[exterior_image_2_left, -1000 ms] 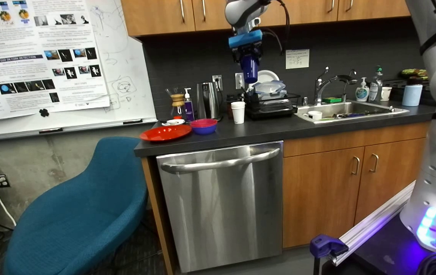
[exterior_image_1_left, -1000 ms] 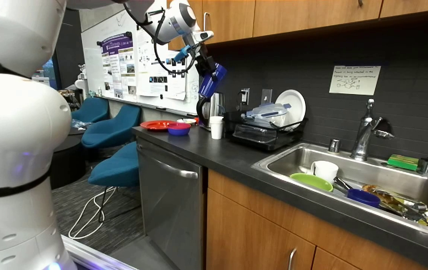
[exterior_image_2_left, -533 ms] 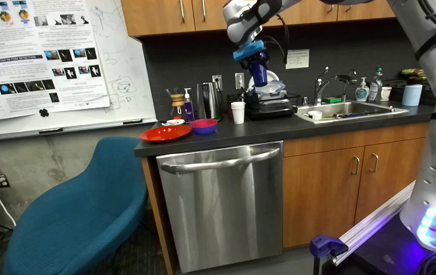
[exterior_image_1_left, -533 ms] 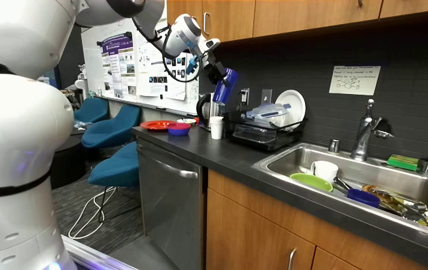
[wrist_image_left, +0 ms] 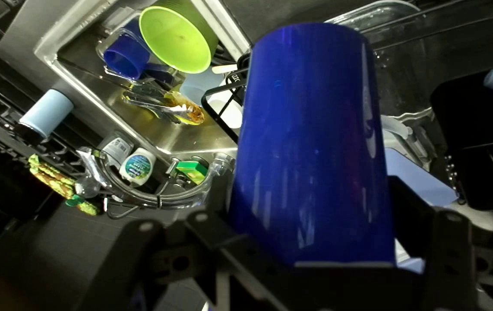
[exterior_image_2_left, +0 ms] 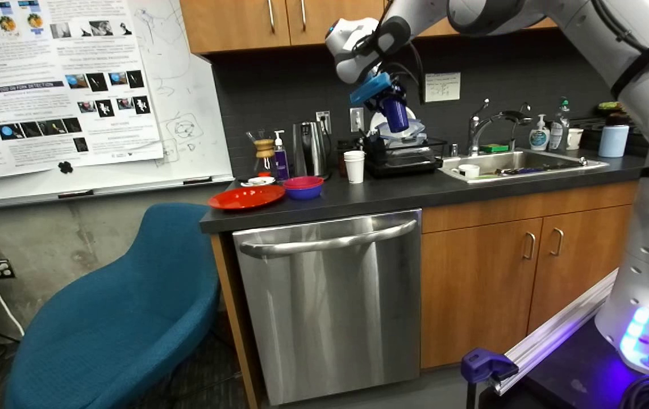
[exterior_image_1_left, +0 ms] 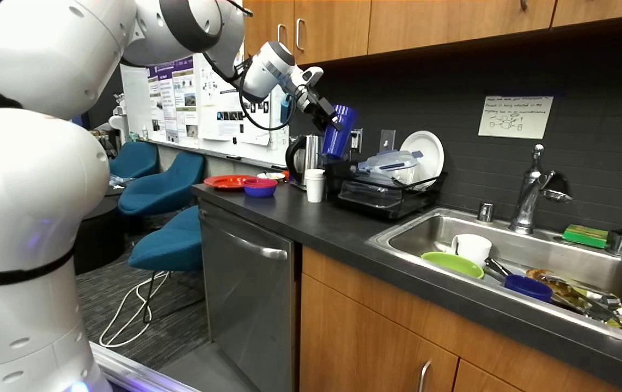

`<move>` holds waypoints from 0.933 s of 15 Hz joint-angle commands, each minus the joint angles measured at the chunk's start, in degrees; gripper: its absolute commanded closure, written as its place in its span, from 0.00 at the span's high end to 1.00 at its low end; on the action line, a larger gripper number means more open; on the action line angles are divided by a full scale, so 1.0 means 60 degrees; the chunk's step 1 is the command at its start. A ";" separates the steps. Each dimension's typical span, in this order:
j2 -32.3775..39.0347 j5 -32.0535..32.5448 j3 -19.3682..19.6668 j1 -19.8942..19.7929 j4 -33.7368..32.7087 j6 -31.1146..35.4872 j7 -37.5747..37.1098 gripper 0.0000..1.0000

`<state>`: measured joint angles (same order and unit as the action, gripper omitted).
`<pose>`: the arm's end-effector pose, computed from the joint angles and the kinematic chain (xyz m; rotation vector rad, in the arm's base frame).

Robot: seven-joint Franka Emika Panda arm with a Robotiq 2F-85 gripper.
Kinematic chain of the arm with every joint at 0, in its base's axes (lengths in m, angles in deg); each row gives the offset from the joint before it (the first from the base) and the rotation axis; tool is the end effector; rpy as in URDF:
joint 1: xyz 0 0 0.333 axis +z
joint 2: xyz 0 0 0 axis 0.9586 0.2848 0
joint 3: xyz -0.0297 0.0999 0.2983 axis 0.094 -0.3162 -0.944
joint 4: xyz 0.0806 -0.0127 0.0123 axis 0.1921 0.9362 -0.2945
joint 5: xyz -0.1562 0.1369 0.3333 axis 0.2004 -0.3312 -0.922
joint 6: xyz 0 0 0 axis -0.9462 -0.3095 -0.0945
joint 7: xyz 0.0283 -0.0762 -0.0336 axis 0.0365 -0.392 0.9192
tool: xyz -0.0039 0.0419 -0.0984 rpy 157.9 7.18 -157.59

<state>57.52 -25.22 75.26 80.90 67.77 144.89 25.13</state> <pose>0.7417 -0.0649 0.4733 2.1329 -1.1202 0.5000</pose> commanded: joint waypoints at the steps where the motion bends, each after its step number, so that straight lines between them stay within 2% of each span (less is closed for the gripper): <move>1: 0.0672 0.0255 0.0206 0.0054 -0.1277 -0.0707 -0.0071 0.60; 7: 0.1258 0.0527 0.0399 0.0039 -0.2610 -0.1166 0.0003 0.60; 14: 0.2063 -0.0048 0.0156 -0.0403 -0.3800 -0.1399 0.0604 0.60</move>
<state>66.17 -23.48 77.02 79.98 51.01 138.30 25.71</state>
